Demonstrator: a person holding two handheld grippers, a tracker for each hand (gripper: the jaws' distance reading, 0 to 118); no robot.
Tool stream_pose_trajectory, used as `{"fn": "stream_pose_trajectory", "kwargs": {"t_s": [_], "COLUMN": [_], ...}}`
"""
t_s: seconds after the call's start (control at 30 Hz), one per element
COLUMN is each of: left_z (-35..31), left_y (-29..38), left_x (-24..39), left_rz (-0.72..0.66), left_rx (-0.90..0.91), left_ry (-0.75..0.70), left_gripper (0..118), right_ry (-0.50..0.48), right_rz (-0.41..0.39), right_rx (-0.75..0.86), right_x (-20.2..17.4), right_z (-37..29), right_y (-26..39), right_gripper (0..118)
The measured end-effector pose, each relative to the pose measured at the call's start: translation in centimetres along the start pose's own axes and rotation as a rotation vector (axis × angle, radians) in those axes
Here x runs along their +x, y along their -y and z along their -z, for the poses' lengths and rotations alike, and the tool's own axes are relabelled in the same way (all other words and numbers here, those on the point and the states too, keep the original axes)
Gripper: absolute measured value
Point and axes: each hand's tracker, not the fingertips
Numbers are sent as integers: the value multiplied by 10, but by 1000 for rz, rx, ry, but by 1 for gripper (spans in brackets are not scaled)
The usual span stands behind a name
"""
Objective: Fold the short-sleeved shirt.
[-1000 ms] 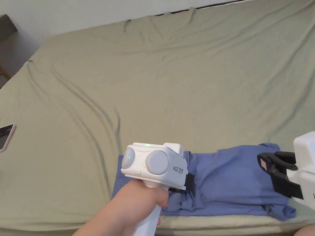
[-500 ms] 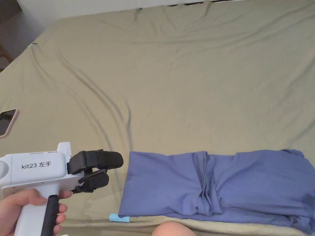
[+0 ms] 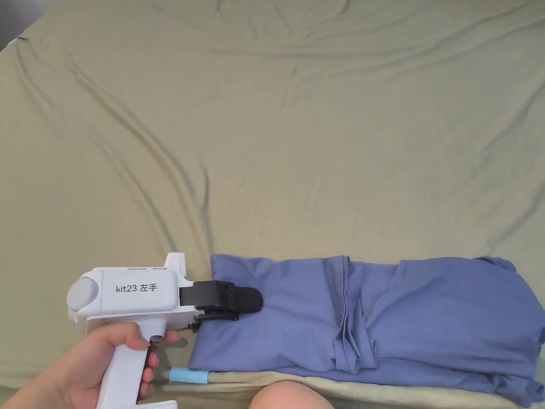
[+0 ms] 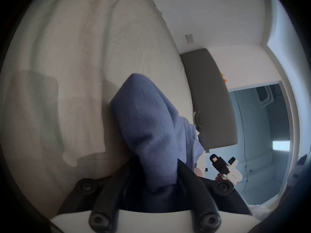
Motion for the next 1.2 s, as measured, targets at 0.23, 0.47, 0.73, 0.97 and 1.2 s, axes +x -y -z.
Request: {"fn": "stream_pose_trajectory", "kwargs": {"t_s": [0.23, 0.47, 0.73, 0.97, 1.2], "left_z": [-34, -102, -115, -15, 114], "left_y": [-8, -39, -51, -34, -5], "left_x": [50, 91, 139, 223, 238], "left_rz": [85, 160, 114, 233, 219], "left_rx": [-12, 44, -56, -120, -185], "left_ry": [-60, -269, -586, -724, -587], "left_gripper": [6, 6, 6, 6, 57], "right_ry": [-18, -54, -127, -180, -196], "right_rz": [-17, -2, -13, 6, 51], "right_rx": [1, 26, 34, 54, 73], "right_x": [6, 1, -1, 3, -26], "right_z": [-4, -6, -8, -13, 0], "right_y": [4, -5, -3, -3, -22], "right_gripper": [0, 0, 0, 0, 0]}}
